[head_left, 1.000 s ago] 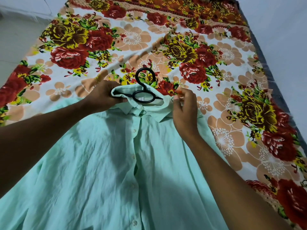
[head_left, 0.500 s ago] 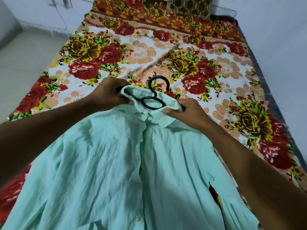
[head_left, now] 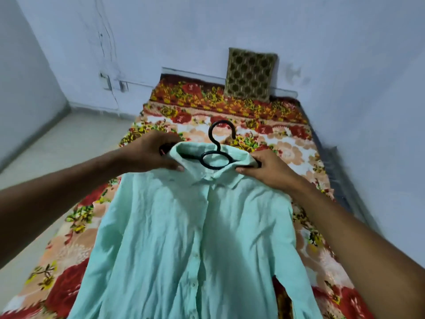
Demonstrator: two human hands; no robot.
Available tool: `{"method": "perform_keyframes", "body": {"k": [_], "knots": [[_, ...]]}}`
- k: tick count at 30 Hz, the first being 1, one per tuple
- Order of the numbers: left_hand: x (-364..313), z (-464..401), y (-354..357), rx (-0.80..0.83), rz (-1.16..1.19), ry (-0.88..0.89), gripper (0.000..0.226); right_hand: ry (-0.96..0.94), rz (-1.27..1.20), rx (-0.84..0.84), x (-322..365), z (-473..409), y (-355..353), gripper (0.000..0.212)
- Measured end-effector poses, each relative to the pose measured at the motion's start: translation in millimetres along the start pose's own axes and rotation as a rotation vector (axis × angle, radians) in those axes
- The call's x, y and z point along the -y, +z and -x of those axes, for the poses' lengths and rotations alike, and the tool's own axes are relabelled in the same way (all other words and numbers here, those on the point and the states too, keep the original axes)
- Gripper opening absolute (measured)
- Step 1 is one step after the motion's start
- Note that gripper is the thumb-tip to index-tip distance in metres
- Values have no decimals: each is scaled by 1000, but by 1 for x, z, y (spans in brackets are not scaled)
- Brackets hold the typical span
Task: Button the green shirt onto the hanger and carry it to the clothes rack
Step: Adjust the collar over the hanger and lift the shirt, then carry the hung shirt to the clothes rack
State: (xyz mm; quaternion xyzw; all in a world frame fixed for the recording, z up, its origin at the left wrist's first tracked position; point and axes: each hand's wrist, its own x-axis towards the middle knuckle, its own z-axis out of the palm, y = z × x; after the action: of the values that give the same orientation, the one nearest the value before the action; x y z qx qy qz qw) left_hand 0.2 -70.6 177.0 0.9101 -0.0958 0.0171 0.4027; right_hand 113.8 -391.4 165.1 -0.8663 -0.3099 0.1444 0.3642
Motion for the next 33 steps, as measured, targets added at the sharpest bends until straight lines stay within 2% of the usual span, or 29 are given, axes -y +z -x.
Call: {"method": "perform_keyframes", "body": {"k": [3,5,6,8,9,13,15,17,18,20,22,24,25,28,31,33], "knots": [[-50,2,-39,62,-41,25,39,-11,-37,-71,36,19,-30,18],[-79,6,-62,82,-155,20,24,-18,-61,-113,60,30,-52,15],[-93,8,-71,61,-199,23,23,-30,-72,-133,75,36,-64,12],[-124,15,-88,-50,-262,58,40,-77,-57,-183,106,48,-85,22],[-142,22,-94,-111,-293,82,47,-94,-40,-219,122,56,-94,21],[-204,45,-128,-202,-419,98,37,-136,67,-317,184,79,-131,24],[-232,59,-146,-227,-450,95,41,-150,73,-313,215,92,-149,19],[-264,75,-165,-242,-492,92,47,-187,89,-298,251,111,-168,28],[-281,83,-174,-237,-509,78,50,-214,109,-287,269,122,-176,30],[-316,100,-197,-144,-552,-9,56,-240,129,-286,299,143,-191,21],[-352,117,-218,-42,-541,-61,70,-261,157,-338,326,163,-203,21],[-388,131,-232,-63,-420,-11,81,-255,153,-382,344,177,-212,22],[-418,153,-249,-124,-339,63,79,-262,149,-417,370,192,-215,23],[-470,161,-244,-235,-28,225,57,-273,172,-448,394,203,-219,20],[-507,180,-244,-259,44,241,22,-333,234,-496,432,223,-207,20],[-520,185,-248,-256,61,218,15,-325,283,-478,446,234,-203,22]]}}
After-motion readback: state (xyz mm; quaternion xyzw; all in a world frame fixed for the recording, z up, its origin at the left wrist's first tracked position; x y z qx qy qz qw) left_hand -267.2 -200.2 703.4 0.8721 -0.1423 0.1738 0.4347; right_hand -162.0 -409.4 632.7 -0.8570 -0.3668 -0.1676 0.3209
